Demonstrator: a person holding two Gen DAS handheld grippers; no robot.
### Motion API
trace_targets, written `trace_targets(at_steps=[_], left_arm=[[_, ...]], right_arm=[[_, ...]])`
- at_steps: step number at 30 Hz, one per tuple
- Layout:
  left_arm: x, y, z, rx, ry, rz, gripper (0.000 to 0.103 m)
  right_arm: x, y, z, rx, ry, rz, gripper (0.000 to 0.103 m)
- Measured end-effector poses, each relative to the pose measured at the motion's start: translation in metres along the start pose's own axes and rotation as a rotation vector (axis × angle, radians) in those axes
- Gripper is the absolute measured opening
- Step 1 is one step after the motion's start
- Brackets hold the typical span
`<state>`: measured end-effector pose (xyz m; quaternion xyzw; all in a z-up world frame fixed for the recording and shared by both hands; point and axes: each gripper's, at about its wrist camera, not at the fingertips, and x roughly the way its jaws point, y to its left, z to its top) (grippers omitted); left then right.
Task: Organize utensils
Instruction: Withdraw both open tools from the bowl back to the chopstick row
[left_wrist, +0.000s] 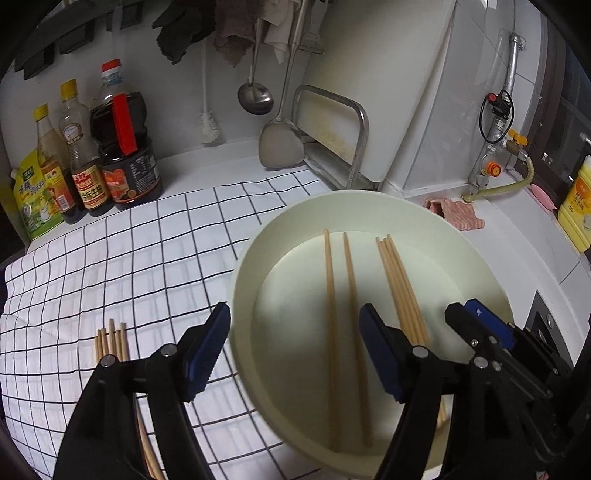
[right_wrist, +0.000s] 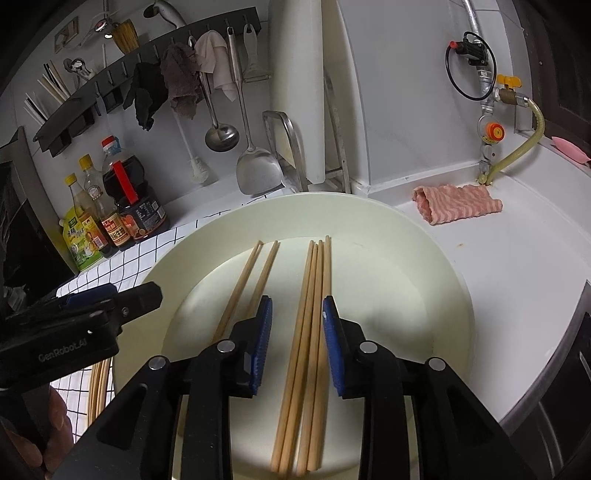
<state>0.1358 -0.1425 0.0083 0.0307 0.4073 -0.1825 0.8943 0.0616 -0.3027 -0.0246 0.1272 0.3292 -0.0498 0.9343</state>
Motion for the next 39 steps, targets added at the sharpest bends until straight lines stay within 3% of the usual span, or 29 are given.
trace_targets(at_steps=[18, 39], left_arm=[[-0.041, 0.062, -0.034, -0.094, -0.007, 0.058, 0.073], [-0.085, 0.154, -0.095, -0.211, -0.022, 0.209, 0.078]], right_arm=[[-0.022, 0.046, -0.02, -0.076, -0.001, 0.053, 0.038], [-0.055, 0.14, -0.056, -0.225, -0.006, 0.178, 0.047]])
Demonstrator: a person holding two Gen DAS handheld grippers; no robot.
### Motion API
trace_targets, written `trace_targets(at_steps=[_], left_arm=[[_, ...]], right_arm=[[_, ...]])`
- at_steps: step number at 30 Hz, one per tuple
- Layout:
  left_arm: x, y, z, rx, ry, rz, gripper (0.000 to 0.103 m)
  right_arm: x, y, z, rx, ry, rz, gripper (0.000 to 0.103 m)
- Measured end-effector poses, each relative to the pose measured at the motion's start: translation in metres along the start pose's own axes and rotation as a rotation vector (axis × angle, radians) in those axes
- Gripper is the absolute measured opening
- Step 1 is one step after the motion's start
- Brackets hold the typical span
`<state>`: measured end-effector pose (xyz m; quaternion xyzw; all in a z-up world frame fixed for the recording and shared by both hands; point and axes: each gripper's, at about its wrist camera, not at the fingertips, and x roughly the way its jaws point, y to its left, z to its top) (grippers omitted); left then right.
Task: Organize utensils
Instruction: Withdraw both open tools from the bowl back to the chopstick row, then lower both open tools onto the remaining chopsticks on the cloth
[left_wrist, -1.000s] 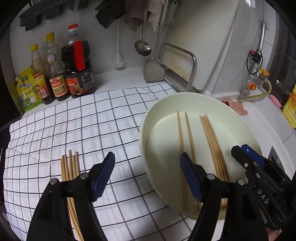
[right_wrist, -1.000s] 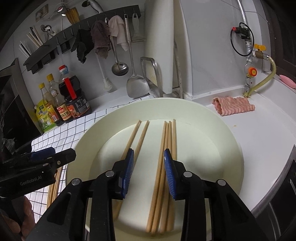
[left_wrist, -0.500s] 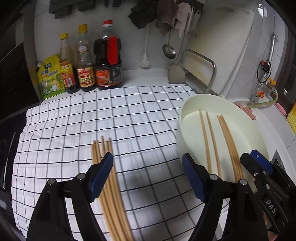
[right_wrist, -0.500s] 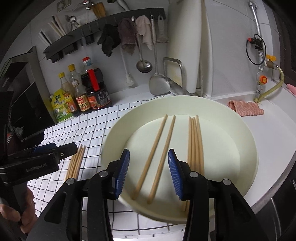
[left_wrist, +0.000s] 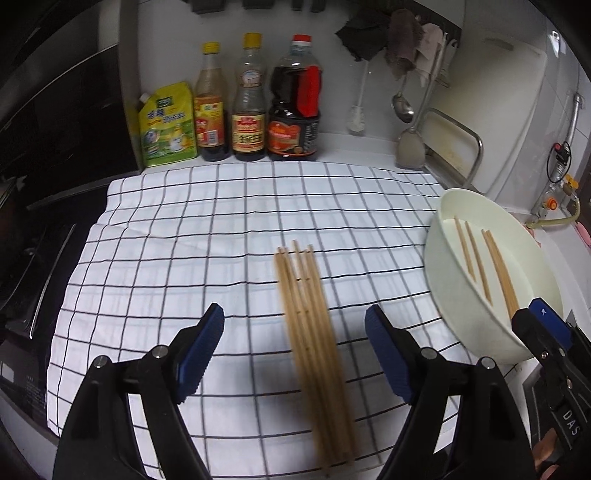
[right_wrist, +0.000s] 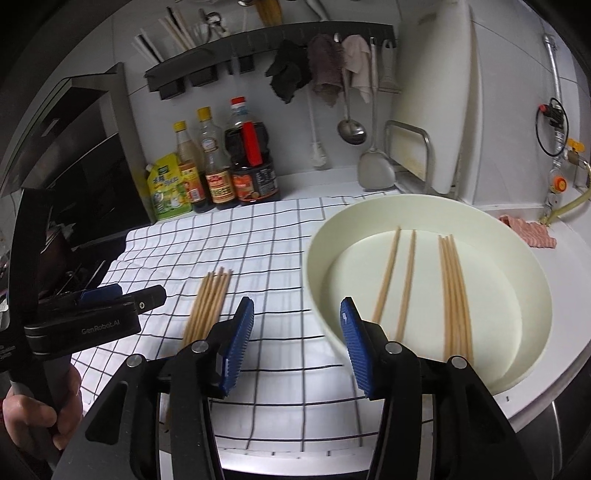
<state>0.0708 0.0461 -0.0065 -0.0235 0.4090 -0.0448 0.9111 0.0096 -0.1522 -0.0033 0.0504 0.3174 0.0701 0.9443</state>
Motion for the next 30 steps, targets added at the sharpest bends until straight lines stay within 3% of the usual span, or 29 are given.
trace_targets(at_steps=[11, 30], left_arm=[[0.002, 0.042, -0.021, -0.039, 0.026, 0.078, 0.079], [0.033, 0.059, -0.024, -0.055, 0.08, 0.081, 0.079]], right_arm=[[0.022, 0.043, -0.016, -0.065, 0.057, 0.074, 0.048], [0.092, 0.071, -0.038, -0.113, 0.23, 0.066, 0.048]])
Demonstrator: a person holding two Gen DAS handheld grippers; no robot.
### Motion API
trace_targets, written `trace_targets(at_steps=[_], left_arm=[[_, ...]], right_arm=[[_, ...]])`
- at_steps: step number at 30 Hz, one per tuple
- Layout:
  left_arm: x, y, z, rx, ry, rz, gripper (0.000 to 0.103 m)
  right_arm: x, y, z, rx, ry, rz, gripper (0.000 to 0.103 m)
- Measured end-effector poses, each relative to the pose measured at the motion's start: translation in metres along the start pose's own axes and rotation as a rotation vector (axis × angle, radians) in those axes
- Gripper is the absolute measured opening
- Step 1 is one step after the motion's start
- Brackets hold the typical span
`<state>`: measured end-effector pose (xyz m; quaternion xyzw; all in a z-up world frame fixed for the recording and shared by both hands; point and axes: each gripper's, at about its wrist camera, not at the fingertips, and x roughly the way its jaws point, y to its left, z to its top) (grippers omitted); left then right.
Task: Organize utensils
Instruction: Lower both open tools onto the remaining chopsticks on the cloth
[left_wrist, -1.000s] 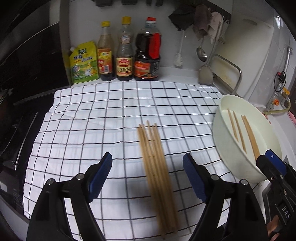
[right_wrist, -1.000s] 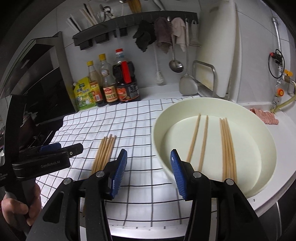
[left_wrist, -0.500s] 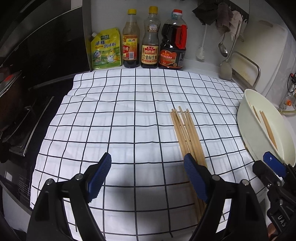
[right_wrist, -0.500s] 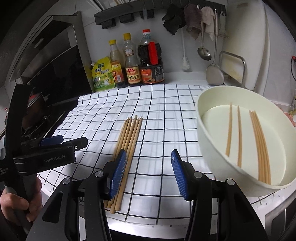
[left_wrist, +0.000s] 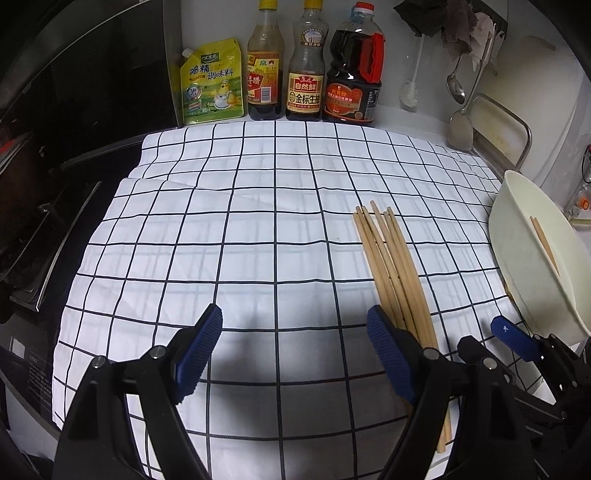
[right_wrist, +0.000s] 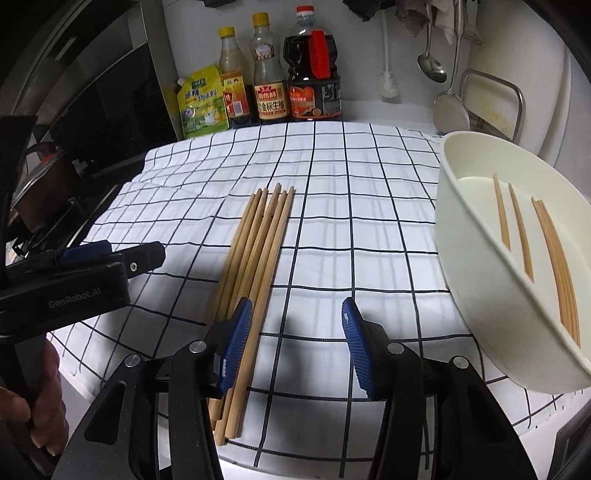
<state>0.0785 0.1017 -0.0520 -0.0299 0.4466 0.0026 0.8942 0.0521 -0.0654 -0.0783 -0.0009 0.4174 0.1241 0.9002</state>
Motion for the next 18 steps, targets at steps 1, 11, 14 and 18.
trace_targets(at_steps=[1, 11, 14, 18], left_arm=[[0.001, 0.001, 0.0, -0.002, 0.002, 0.001, 0.079], [0.011, 0.006, -0.001, -0.013, 0.021, -0.001, 0.079], [0.014, 0.005, -0.001, -0.011, 0.025, -0.006, 0.079], [0.015, 0.002, -0.002, -0.004, 0.028, -0.012, 0.079]], right_arm=[[0.003, 0.001, 0.001, -0.002, 0.006, -0.001, 0.048], [0.022, 0.006, 0.001, -0.036, 0.051, -0.036, 0.048], [0.025, 0.008, 0.002, -0.044, 0.054, -0.044, 0.048], [0.027, 0.009, 0.003, -0.058, 0.057, -0.061, 0.049]])
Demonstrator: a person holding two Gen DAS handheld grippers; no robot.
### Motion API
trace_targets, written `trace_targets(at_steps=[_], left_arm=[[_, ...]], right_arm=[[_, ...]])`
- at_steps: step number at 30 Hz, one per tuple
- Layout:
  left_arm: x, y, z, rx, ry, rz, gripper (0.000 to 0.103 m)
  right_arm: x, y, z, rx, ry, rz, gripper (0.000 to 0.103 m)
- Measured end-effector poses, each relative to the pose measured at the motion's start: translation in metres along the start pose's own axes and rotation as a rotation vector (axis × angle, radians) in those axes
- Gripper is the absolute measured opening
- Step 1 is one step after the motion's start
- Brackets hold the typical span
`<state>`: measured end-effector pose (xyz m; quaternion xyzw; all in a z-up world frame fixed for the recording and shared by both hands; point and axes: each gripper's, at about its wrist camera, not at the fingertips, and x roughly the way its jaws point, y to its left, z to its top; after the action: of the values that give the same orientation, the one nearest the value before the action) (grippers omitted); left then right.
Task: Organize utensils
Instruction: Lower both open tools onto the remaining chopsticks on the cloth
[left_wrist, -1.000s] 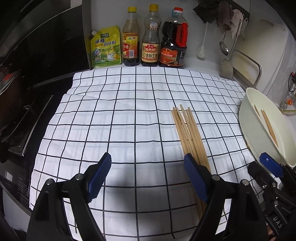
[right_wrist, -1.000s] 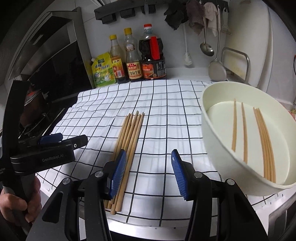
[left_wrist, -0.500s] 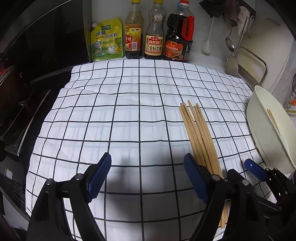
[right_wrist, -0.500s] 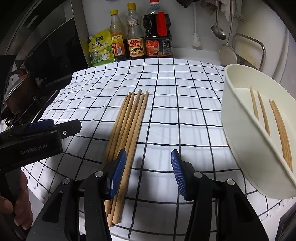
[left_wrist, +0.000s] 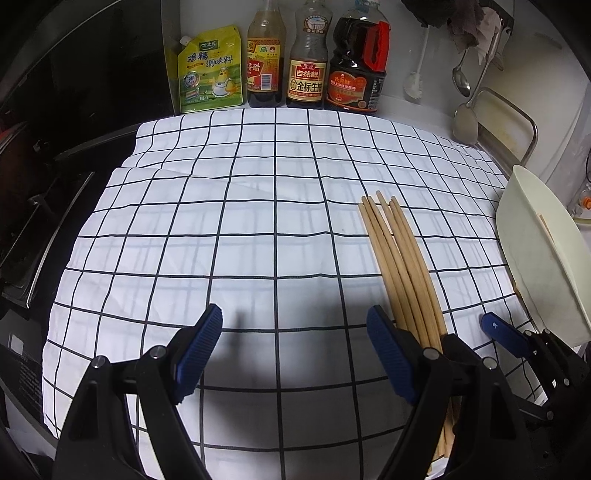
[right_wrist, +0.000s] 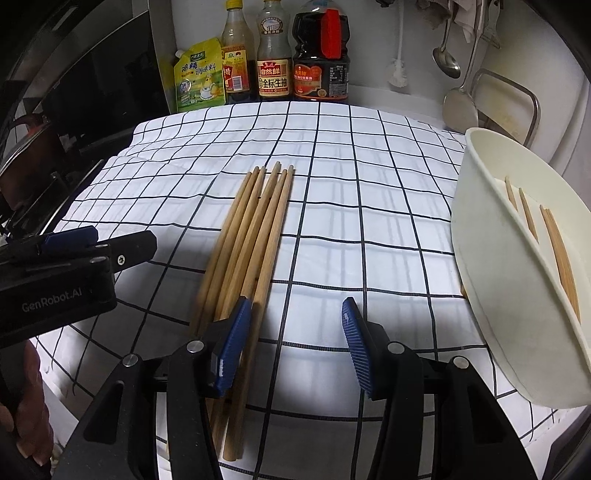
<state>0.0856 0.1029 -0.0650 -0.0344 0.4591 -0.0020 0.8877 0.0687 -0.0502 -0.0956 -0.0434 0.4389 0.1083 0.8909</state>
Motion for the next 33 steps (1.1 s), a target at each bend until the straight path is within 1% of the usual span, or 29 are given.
trace_targets(at_steps=[5, 11, 21, 24, 26, 30, 33], left_arm=[[0.0, -0.004, -0.001, 0.005, 0.004, -0.01, 0.079], [0.004, -0.016, -0.007, 0.028, 0.019, -0.022, 0.079], [0.012, -0.032, -0.011, 0.048, 0.035, -0.031, 0.079], [0.015, -0.035, -0.01, 0.053, 0.04, -0.027, 0.079], [0.018, -0.036, -0.011, 0.054, 0.041, -0.026, 0.082], [0.018, -0.034, -0.011, 0.055, 0.037, -0.012, 0.082], [0.022, -0.031, -0.011, 0.044, 0.05, 0.005, 0.083]], right_arm=[[-0.001, -0.002, -0.001, -0.001, -0.002, -0.011, 0.049], [-0.005, -0.018, -0.007, 0.032, -0.017, -0.025, 0.049], [-0.01, -0.033, -0.013, 0.062, -0.032, -0.021, 0.049], [-0.009, -0.033, -0.013, 0.064, -0.035, -0.018, 0.049], [-0.009, -0.033, -0.013, 0.064, -0.035, -0.015, 0.049], [-0.009, -0.034, -0.013, 0.065, -0.037, -0.012, 0.049], [-0.008, -0.034, -0.013, 0.067, -0.038, -0.009, 0.049]])
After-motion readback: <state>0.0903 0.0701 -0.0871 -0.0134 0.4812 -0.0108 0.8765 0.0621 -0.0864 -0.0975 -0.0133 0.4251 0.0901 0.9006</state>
